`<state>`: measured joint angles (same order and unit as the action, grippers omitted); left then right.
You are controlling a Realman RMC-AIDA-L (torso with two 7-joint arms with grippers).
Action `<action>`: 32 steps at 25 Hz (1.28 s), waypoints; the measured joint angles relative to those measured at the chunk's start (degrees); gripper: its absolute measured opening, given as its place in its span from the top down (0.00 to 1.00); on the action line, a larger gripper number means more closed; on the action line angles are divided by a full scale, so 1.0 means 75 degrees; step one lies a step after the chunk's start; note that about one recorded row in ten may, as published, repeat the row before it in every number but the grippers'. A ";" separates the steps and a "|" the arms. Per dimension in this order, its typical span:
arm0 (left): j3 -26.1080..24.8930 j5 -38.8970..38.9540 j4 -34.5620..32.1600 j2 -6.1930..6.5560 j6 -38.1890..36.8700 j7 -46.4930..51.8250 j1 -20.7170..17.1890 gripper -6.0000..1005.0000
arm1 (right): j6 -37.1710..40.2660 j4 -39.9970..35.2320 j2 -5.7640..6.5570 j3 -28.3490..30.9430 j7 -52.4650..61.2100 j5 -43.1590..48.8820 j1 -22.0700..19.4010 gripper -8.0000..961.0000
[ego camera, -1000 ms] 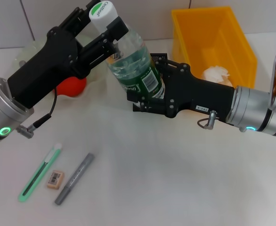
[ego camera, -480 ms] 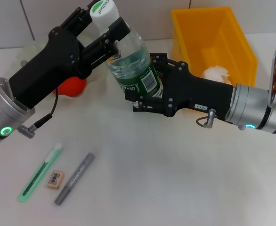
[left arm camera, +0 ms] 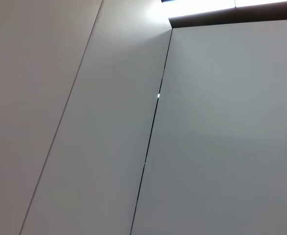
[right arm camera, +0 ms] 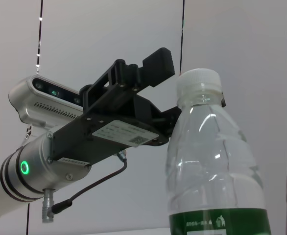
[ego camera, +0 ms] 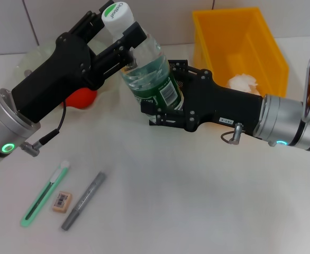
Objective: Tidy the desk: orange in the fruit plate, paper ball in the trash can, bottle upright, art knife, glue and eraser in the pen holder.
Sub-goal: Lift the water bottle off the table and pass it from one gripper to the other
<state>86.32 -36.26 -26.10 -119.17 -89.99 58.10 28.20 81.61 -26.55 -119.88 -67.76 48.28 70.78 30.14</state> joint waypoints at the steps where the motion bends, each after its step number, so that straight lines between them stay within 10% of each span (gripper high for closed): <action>1: -0.0001 -0.0001 0.0000 0.0000 0.0000 0.0000 0.0000 0.21 | 0.0004 0.0000 0.0000 0.0000 -0.0006 0.0000 -0.0006 0.20; 32: 0.0000 0.0176 0.0012 0.0000 0.0187 -0.0024 -0.0107 0.22 | 0.0114 -0.0001 0.0000 -0.0001 -0.0062 -0.0005 -0.0042 0.20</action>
<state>86.32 -34.94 -26.01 -119.17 -88.59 57.92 27.41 82.47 -26.56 -119.88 -67.76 47.82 70.74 29.82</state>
